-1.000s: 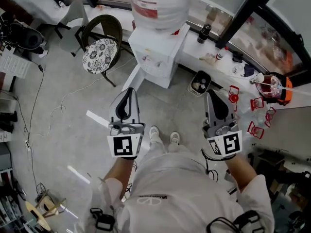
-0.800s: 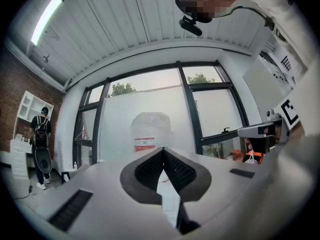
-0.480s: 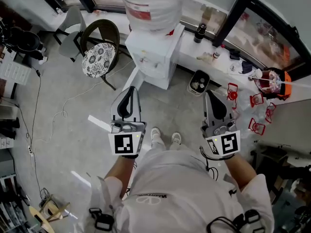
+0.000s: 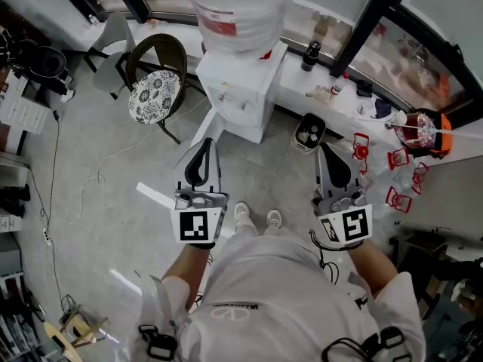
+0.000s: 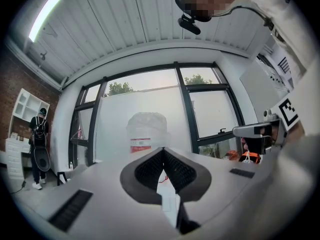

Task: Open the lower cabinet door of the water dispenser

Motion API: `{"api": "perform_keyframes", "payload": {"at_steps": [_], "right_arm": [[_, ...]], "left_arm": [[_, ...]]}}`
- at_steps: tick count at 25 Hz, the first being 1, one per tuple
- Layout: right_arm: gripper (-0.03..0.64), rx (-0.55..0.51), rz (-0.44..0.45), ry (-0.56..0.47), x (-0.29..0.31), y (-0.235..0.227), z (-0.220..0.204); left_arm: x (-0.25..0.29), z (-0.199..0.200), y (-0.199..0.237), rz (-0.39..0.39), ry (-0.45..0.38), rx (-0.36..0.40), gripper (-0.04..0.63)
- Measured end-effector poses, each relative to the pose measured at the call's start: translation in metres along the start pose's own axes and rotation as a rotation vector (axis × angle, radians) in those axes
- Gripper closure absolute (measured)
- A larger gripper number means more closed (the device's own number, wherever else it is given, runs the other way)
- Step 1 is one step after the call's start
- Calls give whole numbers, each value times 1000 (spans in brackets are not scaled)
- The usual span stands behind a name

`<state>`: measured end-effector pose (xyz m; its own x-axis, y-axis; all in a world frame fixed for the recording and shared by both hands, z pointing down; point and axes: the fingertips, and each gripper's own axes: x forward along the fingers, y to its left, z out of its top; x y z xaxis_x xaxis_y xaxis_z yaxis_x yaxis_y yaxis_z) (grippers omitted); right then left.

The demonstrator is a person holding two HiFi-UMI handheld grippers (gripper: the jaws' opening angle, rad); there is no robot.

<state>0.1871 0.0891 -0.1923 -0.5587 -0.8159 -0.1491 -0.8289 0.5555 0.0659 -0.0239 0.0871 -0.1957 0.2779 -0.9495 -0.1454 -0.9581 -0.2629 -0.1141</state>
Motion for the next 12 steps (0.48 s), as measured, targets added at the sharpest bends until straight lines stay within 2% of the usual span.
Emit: {"api": "perform_keyframes", "payload": {"at_steps": [12], "right_arm": [[601, 6, 2, 0, 9, 4, 0]], "left_arm": [[5, -3, 0, -24, 16, -24, 592]]}}
